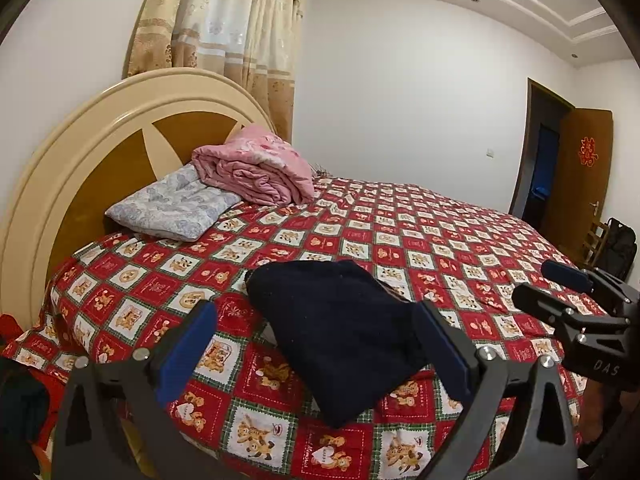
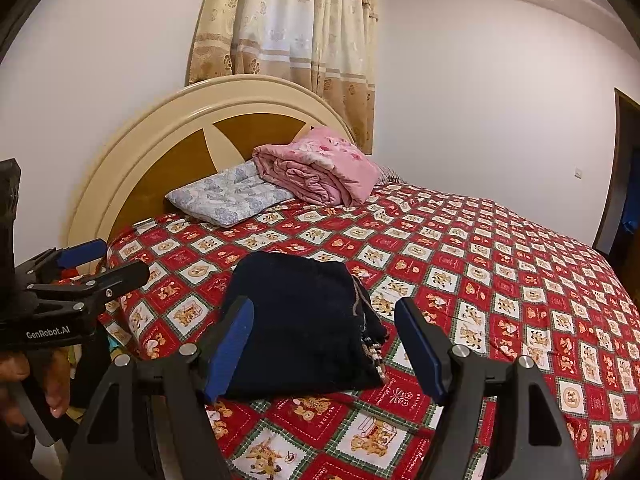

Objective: Fold small clothes

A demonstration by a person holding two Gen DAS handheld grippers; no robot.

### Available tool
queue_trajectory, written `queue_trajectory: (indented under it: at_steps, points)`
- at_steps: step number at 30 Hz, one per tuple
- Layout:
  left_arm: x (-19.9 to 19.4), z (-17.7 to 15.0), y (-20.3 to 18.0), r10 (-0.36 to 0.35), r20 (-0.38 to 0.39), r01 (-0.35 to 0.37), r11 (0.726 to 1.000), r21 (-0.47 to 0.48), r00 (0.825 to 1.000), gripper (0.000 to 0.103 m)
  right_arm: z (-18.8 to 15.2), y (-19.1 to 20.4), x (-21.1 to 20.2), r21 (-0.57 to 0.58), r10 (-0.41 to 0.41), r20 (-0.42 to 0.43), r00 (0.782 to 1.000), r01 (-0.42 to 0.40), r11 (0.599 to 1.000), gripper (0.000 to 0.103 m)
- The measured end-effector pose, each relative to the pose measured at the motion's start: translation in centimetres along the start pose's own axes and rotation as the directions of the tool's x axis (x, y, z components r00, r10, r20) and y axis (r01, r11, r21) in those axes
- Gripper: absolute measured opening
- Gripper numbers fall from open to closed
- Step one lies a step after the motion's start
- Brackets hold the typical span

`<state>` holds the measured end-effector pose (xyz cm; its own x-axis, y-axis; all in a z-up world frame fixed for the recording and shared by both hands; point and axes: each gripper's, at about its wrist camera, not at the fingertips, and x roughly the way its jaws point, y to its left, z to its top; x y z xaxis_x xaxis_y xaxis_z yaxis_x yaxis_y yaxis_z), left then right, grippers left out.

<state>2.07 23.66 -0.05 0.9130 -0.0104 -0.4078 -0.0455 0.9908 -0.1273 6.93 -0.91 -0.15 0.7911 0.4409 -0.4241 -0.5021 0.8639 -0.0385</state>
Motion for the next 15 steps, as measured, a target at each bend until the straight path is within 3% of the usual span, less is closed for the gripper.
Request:
queue_trajectory:
  at_steps: [15]
  points:
    - [0.26, 0.09, 0.13, -0.004, 0.012, 0.003, 1.0, 0.015, 1.0, 0.103, -0.03, -0.17, -0.71, 0.021, -0.003, 0.034, 0.999, 0.003, 1.0, 0.074]
